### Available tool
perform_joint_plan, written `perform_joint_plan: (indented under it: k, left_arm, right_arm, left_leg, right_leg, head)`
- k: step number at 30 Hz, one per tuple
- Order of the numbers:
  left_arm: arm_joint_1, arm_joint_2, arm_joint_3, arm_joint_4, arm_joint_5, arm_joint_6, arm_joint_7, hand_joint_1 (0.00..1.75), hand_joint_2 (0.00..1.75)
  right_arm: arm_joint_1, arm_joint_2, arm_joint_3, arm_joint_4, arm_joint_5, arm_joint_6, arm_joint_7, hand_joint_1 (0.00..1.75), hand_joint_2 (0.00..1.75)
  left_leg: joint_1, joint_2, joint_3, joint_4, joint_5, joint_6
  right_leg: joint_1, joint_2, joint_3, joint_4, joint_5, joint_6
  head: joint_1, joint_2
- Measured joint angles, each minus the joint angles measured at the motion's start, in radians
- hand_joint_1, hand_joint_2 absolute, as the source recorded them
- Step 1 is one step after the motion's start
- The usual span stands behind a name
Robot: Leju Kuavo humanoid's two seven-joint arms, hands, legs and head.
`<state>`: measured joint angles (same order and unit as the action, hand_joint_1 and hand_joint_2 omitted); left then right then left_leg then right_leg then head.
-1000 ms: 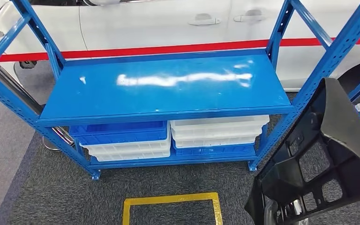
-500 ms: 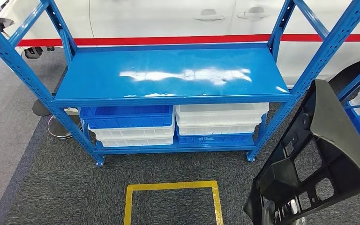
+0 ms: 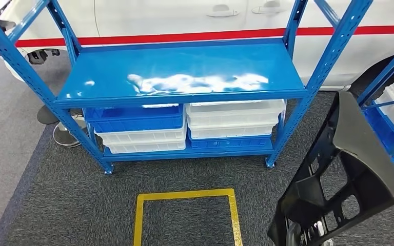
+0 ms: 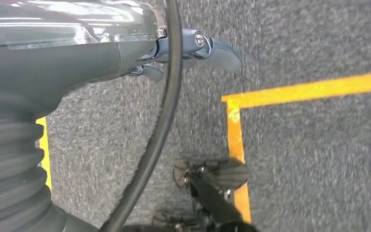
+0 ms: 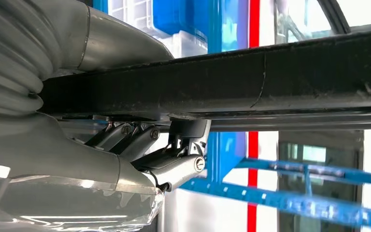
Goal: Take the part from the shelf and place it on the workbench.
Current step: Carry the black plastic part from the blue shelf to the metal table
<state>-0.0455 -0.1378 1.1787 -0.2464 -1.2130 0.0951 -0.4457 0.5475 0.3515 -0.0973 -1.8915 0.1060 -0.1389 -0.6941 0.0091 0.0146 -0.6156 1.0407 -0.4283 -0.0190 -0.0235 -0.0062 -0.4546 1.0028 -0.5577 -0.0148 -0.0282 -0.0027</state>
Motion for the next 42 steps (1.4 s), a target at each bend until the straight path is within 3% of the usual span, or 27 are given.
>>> perform_joint_plan:
  k: [2, 4, 5, 6, 7, 9, 10, 12, 14, 16, 19, 20, 21, 22, 23, 25, 27, 29, 30, 32, 34, 35, 36, 37, 38, 40, 42]
  left_arm:
    - [0.002, -0.004, 0.000, 0.000, -0.003, 0.002, -0.005, 0.00, 1.75]
    - [0.003, -0.005, 0.001, 0.000, -0.004, 0.004, -0.006, 0.00, 1.75]
    - [0.003, -0.005, 0.002, 0.000, -0.004, 0.005, -0.003, 0.00, 1.75]
    - [0.003, -0.006, 0.004, 0.000, -0.005, 0.005, 0.000, 0.00, 1.75]
    - [0.003, -0.006, 0.006, 0.000, -0.005, 0.005, 0.002, 0.00, 1.75]
    - [0.003, -0.006, 0.011, 0.000, -0.005, 0.005, 0.005, 0.00, 1.75]
    - [0.004, -0.007, 0.013, 0.000, -0.005, 0.005, 0.005, 0.00, 1.75]
    - [0.006, -0.007, 0.015, 0.000, -0.005, 0.006, 0.009, 0.00, 1.75]
    - [0.004, -0.009, 0.016, 0.000, -0.005, 0.006, 0.016, 0.00, 1.75]
    - [0.002, -0.012, 0.016, 0.000, -0.006, 0.007, 0.023, 0.00, 1.75]
    - [0.005, -0.015, 0.017, 0.000, -0.012, 0.010, 0.037, 0.00, 1.75]
    - [0.006, -0.016, 0.018, 0.000, -0.013, 0.010, 0.043, 0.00, 1.75]
    - [0.007, -0.017, 0.018, 0.000, -0.014, 0.011, 0.048, 0.00, 1.75]
    - [0.006, -0.018, 0.019, 0.000, -0.015, 0.012, 0.055, 0.00, 1.75]
    - [0.005, -0.020, 0.020, 0.000, -0.016, 0.012, 0.061, 0.00, 1.75]
    - [0.004, -0.024, 0.022, 0.000, -0.017, 0.013, 0.071, 0.00, 1.75]
    - [0.003, -0.025, 0.024, 0.000, -0.018, 0.014, 0.077, 0.00, 1.75]
    - [0.002, -0.026, 0.025, 0.000, -0.020, 0.015, 0.079, 0.00, 1.75]
    - [0.001, -0.028, 0.025, 0.000, -0.021, 0.015, 0.080, 0.00, 1.75]
    - [0.001, -0.031, 0.025, 0.000, -0.022, 0.015, 0.078, 0.00, 1.75]
    - [0.002, -0.032, 0.025, 0.000, -0.023, 0.014, 0.077, 0.00, 1.75]
    - [0.002, -0.032, 0.025, 0.000, -0.023, 0.014, 0.077, 0.00, 1.75]
    - [0.003, -0.032, 0.026, 0.000, -0.023, 0.014, 0.077, 0.00, 1.75]
    - [0.003, -0.032, 0.026, 0.000, -0.023, 0.014, 0.076, 0.00, 1.75]
    - [0.002, -0.032, 0.026, 0.000, -0.023, 0.013, 0.075, 0.00, 1.75]
    - [0.002, -0.032, 0.026, 0.000, -0.025, 0.012, 0.074, 0.00, 1.75]
    - [0.002, -0.032, 0.026, 0.000, -0.028, 0.012, 0.075, 0.00, 1.75]
  right_arm:
    - [0.004, 0.001, 0.000, 0.000, -0.026, 0.022, 0.001, 1.75, 1.75]
    - [0.008, 0.001, 0.000, 0.000, -0.055, 0.054, 0.000, 1.75, 1.75]
    - [0.010, 0.001, 0.000, 0.000, -0.066, 0.065, 0.000, 1.75, 1.75]
    - [0.011, 0.001, 0.000, 0.000, -0.075, 0.072, 0.000, 1.75, 1.75]
    - [0.012, 0.001, 0.000, 0.000, -0.080, 0.076, -0.001, 1.75, 1.75]
    - [0.012, 0.001, 0.000, 0.000, -0.085, 0.079, -0.001, 1.75, 1.75]
    - [0.012, 0.001, 0.000, 0.000, -0.086, 0.080, -0.001, 1.75, 1.75]
    - [0.011, 0.001, 0.000, 0.000, -0.088, 0.082, -0.001, 1.75, 1.75]
    - [0.012, 0.001, -0.001, 0.000, -0.089, 0.084, -0.002, 1.75, 1.75]
    - [0.012, 0.001, -0.001, -0.001, -0.090, 0.085, -0.002, 1.75, 1.75]
    - [0.011, 0.001, -0.001, -0.001, -0.089, 0.092, -0.002, 1.75, 1.75]
    - [0.012, 0.001, -0.002, 0.000, -0.088, 0.095, -0.002, 1.75, 1.75]
    - [0.012, 0.001, -0.002, 0.000, -0.086, 0.098, -0.002, 1.75, 1.75]
    - [0.012, 0.001, -0.003, 0.000, -0.083, 0.101, -0.002, 1.75, 1.75]
    - [0.012, 0.001, -0.004, 0.000, -0.079, 0.102, -0.002, 1.75, 1.75]
    - [0.010, 0.001, -0.005, 0.000, -0.069, 0.104, -0.002, 1.75, 1.75]
    - [0.009, 0.001, -0.005, 0.000, -0.062, 0.106, -0.002, 1.75, 1.75]
    - [0.009, 0.001, -0.005, -0.001, -0.057, 0.109, -0.002, 1.75, 1.75]
    - [0.009, 0.001, -0.005, -0.001, -0.055, 0.110, -0.002, 1.75, 1.75]
    - [0.008, 0.001, -0.006, 0.000, -0.053, 0.113, -0.002, 1.75, 1.75]
    - [0.004, 0.002, -0.006, 0.000, -0.051, 0.116, -0.002, 1.75, 1.75]
    - [0.003, 0.002, -0.006, 0.001, -0.050, 0.117, -0.002, 1.75, 1.75]
    - [0.002, 0.002, -0.006, 0.002, -0.050, 0.117, -0.002, 1.75, 1.75]
    - [0.002, 0.002, -0.006, 0.003, -0.050, 0.117, -0.002, 1.75, 1.75]
    - [0.002, 0.002, -0.006, 0.005, -0.050, 0.118, -0.002, 1.75, 1.75]
    - [0.000, 0.002, -0.006, 0.006, -0.050, 0.118, -0.002, 1.75, 1.75]
    - [-0.004, 0.003, -0.006, 0.008, -0.046, 0.117, -0.002, 1.75, 1.75]
  left_leg:
    - [0.003, -0.003, -0.029, 0.079, -0.073, -0.009]
    - [0.004, -0.004, -0.066, 0.203, -0.150, -0.013]
    - [0.004, -0.004, -0.073, 0.244, -0.163, -0.012]
    - [0.004, -0.005, -0.063, 0.250, -0.156, -0.010]
    - [0.003, -0.008, -0.035, 0.218, -0.133, -0.006]
    - [0.002, -0.041, 0.054, 0.082, -0.080, 0.009]
    - [0.002, -0.061, 0.091, 0.020, -0.066, 0.016]
    - [-0.001, -0.081, 0.121, -0.033, -0.065, 0.023]
    - [-0.001, -0.061, 0.122, -0.047, -0.061, 0.028]
    - [0.004, -0.036, 0.123, -0.065, -0.053, 0.037]
    - [0.003, 0.002, 0.117, -0.070, -0.047, 0.044]
    - [0.002, 0.015, 0.114, -0.067, -0.047, 0.045]
    - [0.001, 0.028, 0.112, -0.064, -0.048, 0.044]
    - [0.001, 0.039, 0.110, -0.059, -0.050, 0.043]
    - [0.001, 0.050, 0.108, -0.054, -0.053, 0.041]
    - [-0.001, 0.069, 0.105, -0.038, -0.064, 0.031]
    - [-0.007, 0.083, 0.103, -0.026, -0.073, 0.019]
    - [-0.008, 0.096, 0.106, -0.024, -0.075, 0.012]
    - [-0.006, 0.089, 0.106, -0.018, -0.082, 0.007]
    - [-0.001, 0.047, 0.085, 0.034, -0.125, -0.003]
    - [0.001, 0.005, 0.032, 0.159, -0.196, -0.007]
    - [0.001, -0.001, 0.005, 0.221, -0.220, -0.005]
    - [0.001, -0.004, -0.011, 0.256, -0.224, -0.002]
    - [0.000, -0.007, -0.010, 0.253, -0.208, 0.004]
    - [-0.002, -0.013, 0.009, 0.211, -0.174, 0.011]
    - [-0.006, -0.058, 0.064, 0.081, -0.102, 0.033]
    - [-0.010, -0.098, 0.094, 0.002, -0.074, 0.049]
  right_leg:
    - [0.001, 0.002, -0.016, -0.001, 0.016, -0.014]
    - [0.004, 0.009, -0.034, 0.001, 0.029, -0.018]
    - [0.006, 0.015, -0.042, 0.002, 0.035, -0.018]
    - [0.008, 0.022, -0.048, 0.003, 0.039, -0.018]
    - [0.010, 0.030, -0.052, 0.004, 0.043, -0.016]
    - [0.012, 0.047, -0.056, 0.004, 0.048, -0.013]
    - [0.013, 0.056, -0.058, 0.005, 0.051, -0.009]
    - [0.010, 0.074, -0.065, 0.006, 0.058, 0.000]
    - [0.008, 0.087, -0.073, 0.009, 0.063, 0.013]
    - [0.011, 0.065, -0.094, 0.042, 0.040, 0.021]
    - [0.011, 0.021, -0.179, 0.208, -0.051, 0.029]
    - [0.010, 0.017, -0.202, 0.257, -0.066, 0.032]
    - [0.009, 0.015, -0.211, 0.274, -0.061, 0.035]
    - [0.007, 0.010, -0.201, 0.256, -0.039, 0.037]
    - [0.005, 0.002, -0.173, 0.204, -0.004, 0.039]
    - [0.004, -0.037, -0.113, 0.086, 0.043, 0.035]
    - [0.008, -0.058, -0.094, 0.040, 0.049, 0.021]
    - [0.011, -0.039, -0.100, 0.041, 0.052, 0.005]
    - [0.010, -0.030, -0.103, 0.040, 0.055, -0.001]
    - [0.008, -0.011, -0.109, 0.038, 0.062, -0.013]
    - [0.011, 0.010, -0.117, 0.039, 0.068, -0.021]
    - [0.014, 0.022, -0.120, 0.039, 0.070, -0.024]
    - [0.016, 0.036, -0.122, 0.039, 0.071, -0.025]
    - [0.019, 0.050, -0.122, 0.039, 0.073, -0.026]
    - [0.022, 0.064, -0.120, 0.040, 0.074, -0.026]
    - [0.023, 0.091, -0.119, 0.039, 0.076, -0.024]
    - [0.018, 0.115, -0.127, 0.040, 0.081, -0.016]
  head:
    - [0.000, 0.000]
    - [0.000, 0.000]
    - [0.000, 0.000]
    - [0.000, 0.000]
    - [0.000, 0.000]
    - [0.000, 0.000]
    - [0.000, 0.000]
    - [0.000, 0.000]
    - [0.000, 0.000]
    - [0.000, 0.000]
    - [0.000, 0.000]
    - [0.000, 0.000]
    - [0.000, 0.000]
    - [0.000, 0.000]
    - [0.000, 0.000]
    - [0.000, 0.000]
    - [0.000, 0.000]
    - [0.000, 0.000]
    - [0.000, 0.000]
    - [0.000, 0.000]
    - [0.000, 0.000]
    - [0.000, 0.000]
    - [0.000, 0.000]
    - [0.000, 0.000]
    - [0.000, 0.000]
    - [0.000, 0.000]
    - [0.000, 0.000]
